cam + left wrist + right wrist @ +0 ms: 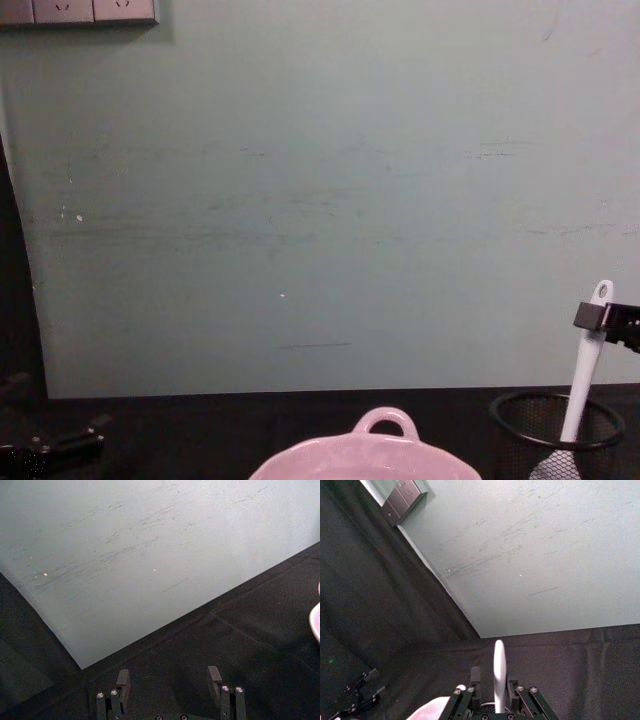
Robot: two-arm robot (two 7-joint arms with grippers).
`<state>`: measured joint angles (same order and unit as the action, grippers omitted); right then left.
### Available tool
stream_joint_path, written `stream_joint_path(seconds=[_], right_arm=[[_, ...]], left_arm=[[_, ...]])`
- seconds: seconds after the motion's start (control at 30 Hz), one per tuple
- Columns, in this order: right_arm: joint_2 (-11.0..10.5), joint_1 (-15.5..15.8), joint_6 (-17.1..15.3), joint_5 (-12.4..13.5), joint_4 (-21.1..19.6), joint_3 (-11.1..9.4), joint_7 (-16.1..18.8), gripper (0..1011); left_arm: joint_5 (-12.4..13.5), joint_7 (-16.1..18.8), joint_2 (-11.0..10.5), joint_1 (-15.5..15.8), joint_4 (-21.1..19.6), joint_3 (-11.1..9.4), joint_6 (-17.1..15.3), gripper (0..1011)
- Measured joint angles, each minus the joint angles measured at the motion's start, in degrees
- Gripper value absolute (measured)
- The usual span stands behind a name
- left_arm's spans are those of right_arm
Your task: Use the one hand to pick up the spoon and stir the clear water in the bowl.
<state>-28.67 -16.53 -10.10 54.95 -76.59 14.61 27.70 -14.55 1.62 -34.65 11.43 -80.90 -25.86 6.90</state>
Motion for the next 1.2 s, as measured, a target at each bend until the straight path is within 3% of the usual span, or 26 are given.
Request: stream_joint_path(seconds=[0.13,0.23,0.3,0.73,1.0,1.2], right_arm=[[0.0,0.0,0.0,0.0,0.0,0.0,0.0,446],[0.0,0.0,0.0,-0.1,0.0,0.0,0.1,482],[0.0,0.0,0.0,-0.1,-0.1,0.0,0.1,589],[0.1,0.1,0.0,-0.2,-0.1,-0.1,0.1,972],[-0.7,-0.2,0.8,-0.8,0.0,1.2,0.1,1002],[-2.4,0.2,2.1,-2.4,-1.2,2.4,-1.6,1002]], left_arm=[[0.0,0.0,0.0,0.0,0.0,0.0,0.0,1011],[0.0,0.0,0.0,0.0,0.0,0.0,0.0,1011],[0.0,0.0,0.0,0.0,0.0,0.0,0.0,1011],[0.0,0.0,0.0,0.0,0.0,0.0,0.0,1011],[0.0,0.0,0.0,0.0,0.0,0.0,0.0,1011],[0.0,0.0,0.0,0.0,0.0,0.0,0.0,1011]])
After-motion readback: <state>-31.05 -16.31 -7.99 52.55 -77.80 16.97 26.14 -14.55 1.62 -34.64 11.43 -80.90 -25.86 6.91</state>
